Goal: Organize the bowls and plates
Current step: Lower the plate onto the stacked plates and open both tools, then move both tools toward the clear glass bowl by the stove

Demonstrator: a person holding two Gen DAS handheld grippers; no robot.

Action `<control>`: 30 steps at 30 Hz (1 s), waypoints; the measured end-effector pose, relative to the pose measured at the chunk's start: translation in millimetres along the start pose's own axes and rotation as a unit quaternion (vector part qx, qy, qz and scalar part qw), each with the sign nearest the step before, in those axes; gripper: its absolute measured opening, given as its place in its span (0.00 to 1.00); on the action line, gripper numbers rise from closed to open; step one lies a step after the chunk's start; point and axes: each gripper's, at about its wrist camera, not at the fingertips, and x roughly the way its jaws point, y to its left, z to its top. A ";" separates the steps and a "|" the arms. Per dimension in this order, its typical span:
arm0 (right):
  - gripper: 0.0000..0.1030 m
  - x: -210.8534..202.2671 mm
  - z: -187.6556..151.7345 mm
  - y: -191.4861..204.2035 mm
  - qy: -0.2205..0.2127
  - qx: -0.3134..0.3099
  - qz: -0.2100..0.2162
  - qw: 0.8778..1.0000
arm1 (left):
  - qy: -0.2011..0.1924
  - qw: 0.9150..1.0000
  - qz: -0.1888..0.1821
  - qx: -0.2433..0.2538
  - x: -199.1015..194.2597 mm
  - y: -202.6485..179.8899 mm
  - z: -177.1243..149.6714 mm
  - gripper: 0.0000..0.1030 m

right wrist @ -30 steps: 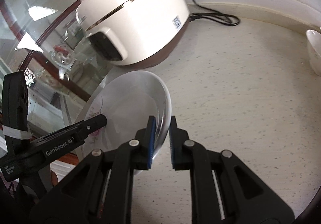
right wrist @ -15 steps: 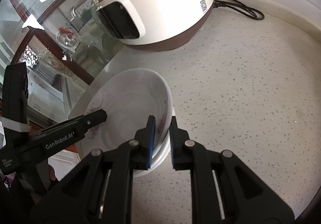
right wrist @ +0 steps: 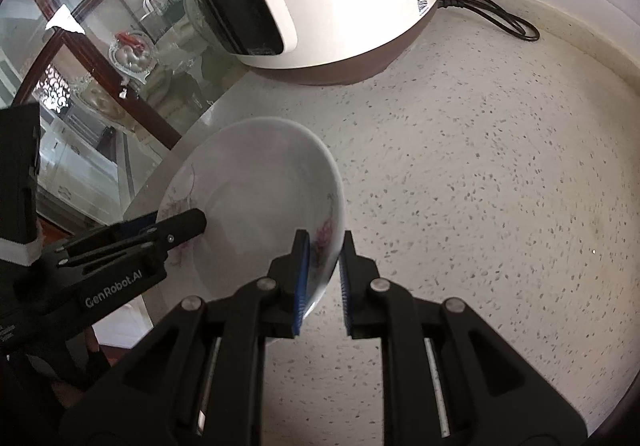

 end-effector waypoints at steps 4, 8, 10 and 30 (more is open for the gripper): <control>0.19 0.2 0.6 4.2 0.000 -0.016 -0.002 1.000 | -0.013 1.000 0.003 0.015 -5.5 -6.1 2.3 0.45; 0.19 -2.0 2.2 5.5 -0.004 -0.023 0.005 1.000 | -0.014 1.000 0.007 0.002 -5.6 -1.0 4.0 0.45; 0.20 -4.4 0.9 7.7 -0.006 -0.033 0.004 0.999 | -0.015 1.000 0.008 -0.003 -5.6 -0.4 5.9 0.46; 0.56 -41.9 -0.4 -47.1 -0.047 0.054 -0.015 0.997 | -0.071 0.995 -0.037 0.061 -34.8 -58.3 30.6 0.80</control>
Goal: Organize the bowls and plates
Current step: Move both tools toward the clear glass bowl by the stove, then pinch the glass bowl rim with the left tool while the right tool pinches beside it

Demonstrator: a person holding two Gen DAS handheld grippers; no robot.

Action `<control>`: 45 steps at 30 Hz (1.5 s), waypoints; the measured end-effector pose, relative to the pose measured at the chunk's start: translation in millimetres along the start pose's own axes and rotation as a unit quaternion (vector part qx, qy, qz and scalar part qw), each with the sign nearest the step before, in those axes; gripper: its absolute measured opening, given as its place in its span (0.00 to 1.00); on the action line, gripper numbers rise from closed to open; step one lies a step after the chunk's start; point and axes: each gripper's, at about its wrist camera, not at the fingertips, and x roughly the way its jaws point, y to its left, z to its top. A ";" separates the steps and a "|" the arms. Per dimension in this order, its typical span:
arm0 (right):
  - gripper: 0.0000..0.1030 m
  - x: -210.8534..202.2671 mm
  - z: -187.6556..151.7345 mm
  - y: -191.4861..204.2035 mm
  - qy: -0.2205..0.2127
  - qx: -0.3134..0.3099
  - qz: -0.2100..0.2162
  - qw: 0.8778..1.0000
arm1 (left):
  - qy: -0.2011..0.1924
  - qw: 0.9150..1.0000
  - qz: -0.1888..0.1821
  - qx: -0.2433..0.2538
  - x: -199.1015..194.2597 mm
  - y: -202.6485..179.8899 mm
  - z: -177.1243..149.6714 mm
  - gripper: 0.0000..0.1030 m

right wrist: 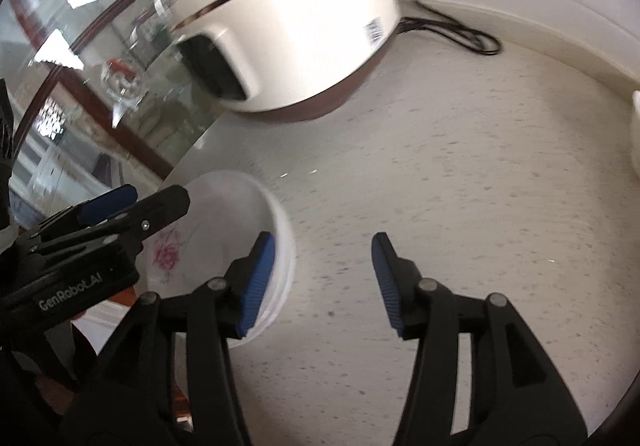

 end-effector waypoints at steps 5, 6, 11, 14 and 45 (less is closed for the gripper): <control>0.61 -19.9 -5.9 -31.5 -0.014 0.039 -0.020 0.999 | -0.009 0.998 -0.044 0.033 0.7 -37.2 14.1 0.84; 0.61 -25.4 -8.7 -39.1 -0.017 0.048 -0.026 0.998 | -0.009 0.997 -0.055 0.045 2.1 -49.3 16.5 0.84; 0.65 -56.0 -25.1 -88.9 -0.035 0.110 -0.065 0.991 | 0.003 0.990 -0.100 0.096 10.0 -103.1 17.5 0.87; 0.66 -74.2 -38.5 -118.2 -0.043 0.149 -0.093 0.984 | 0.015 0.983 -0.127 0.130 15.7 -139.9 13.1 0.87; 0.68 -197.5 -117.4 -271.1 -0.152 0.373 -0.187 0.896 | 0.163 0.934 -0.244 0.203 66.0 -325.9 -8.6 0.87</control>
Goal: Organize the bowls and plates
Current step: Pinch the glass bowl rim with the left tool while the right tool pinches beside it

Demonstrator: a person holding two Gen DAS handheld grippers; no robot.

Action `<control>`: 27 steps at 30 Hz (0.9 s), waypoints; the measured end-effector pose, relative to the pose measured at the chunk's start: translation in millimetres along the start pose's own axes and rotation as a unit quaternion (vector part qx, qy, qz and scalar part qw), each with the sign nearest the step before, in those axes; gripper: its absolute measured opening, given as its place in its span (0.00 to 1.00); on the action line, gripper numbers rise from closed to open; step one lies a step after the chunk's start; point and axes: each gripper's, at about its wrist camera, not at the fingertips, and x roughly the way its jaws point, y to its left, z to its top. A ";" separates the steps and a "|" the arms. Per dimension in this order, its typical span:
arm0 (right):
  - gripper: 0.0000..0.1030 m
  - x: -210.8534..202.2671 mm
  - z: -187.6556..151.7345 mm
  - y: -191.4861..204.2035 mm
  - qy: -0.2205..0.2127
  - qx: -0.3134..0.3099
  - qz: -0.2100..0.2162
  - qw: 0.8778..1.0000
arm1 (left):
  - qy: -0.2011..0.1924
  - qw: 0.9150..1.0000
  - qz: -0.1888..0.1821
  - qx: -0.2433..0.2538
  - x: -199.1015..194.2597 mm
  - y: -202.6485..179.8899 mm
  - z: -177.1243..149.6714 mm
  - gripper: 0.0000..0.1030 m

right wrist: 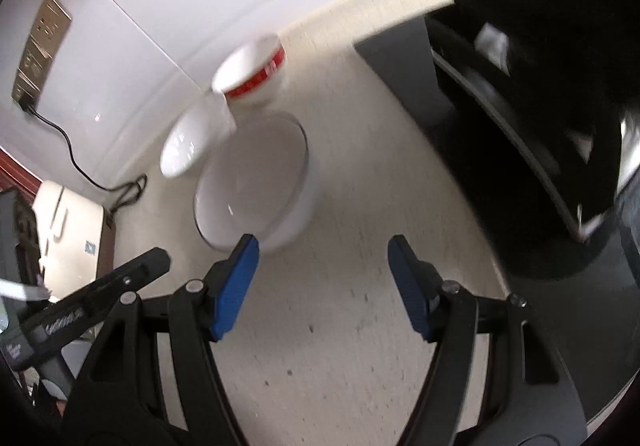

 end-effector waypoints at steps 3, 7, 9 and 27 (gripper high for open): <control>0.68 6.2 11.5 4.2 0.001 0.000 -0.001 1.000 | 0.016 1.000 -0.012 -0.014 14.1 -5.6 9.1 0.85; 0.68 13.5 18.5 4.6 0.007 0.001 -0.004 1.000 | 0.019 1.000 -0.013 -0.011 27.3 -17.4 15.9 0.84; 0.68 14.2 18.8 3.9 0.012 -0.002 -0.004 1.000 | 0.016 1.000 -0.005 -0.008 31.4 -20.9 19.2 0.83; 0.25 46.8 25.3 17.7 0.044 -0.035 -0.002 0.998 | 0.007 0.999 -0.034 0.034 58.4 -36.0 23.2 0.14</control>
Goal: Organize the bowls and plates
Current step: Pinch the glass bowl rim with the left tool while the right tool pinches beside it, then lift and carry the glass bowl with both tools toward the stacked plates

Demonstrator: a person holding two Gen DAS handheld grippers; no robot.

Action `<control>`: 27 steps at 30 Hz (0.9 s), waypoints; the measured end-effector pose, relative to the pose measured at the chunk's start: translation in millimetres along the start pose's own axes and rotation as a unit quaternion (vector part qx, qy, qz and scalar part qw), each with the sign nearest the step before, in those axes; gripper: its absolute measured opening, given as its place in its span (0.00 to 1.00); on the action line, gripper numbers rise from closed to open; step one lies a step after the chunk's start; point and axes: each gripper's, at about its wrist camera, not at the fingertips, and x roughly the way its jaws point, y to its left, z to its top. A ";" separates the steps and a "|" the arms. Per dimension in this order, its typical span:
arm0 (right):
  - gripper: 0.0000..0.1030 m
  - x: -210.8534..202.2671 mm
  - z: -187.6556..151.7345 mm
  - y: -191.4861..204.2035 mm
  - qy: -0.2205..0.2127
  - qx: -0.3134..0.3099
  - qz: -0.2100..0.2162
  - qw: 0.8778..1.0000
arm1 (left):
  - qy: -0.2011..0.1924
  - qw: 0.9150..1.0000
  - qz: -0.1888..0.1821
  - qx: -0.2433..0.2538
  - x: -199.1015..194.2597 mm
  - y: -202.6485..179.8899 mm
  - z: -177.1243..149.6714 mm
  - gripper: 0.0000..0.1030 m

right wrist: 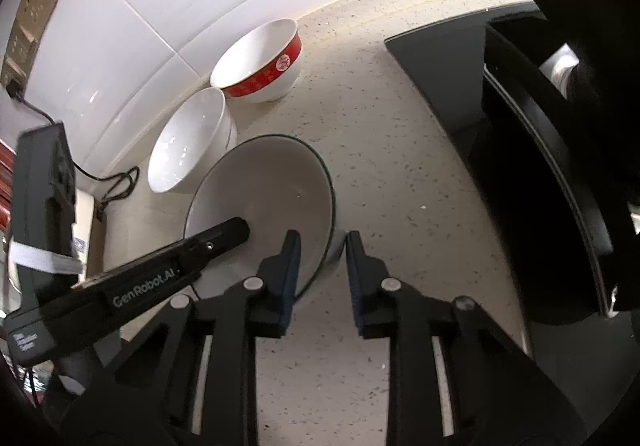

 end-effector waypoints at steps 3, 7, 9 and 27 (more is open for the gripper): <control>0.23 -1.6 -2.0 -2.5 0.001 0.010 0.004 1.000 | -0.001 1.000 -0.002 -0.001 -8.4 3.3 -8.8 0.14; 0.20 -5.2 -10.1 -1.0 0.004 0.008 0.002 1.000 | 0.003 1.000 -0.002 -0.005 -13.9 5.4 -19.1 0.14; 0.20 -7.1 -16.1 0.4 0.006 0.006 0.001 1.000 | 0.003 1.000 -0.001 -0.006 -18.0 4.6 -23.2 0.14; 0.20 -39.0 -58.6 34.5 0.002 -0.043 0.020 0.999 | -0.018 0.999 0.023 -0.025 -64.1 17.0 -65.6 0.14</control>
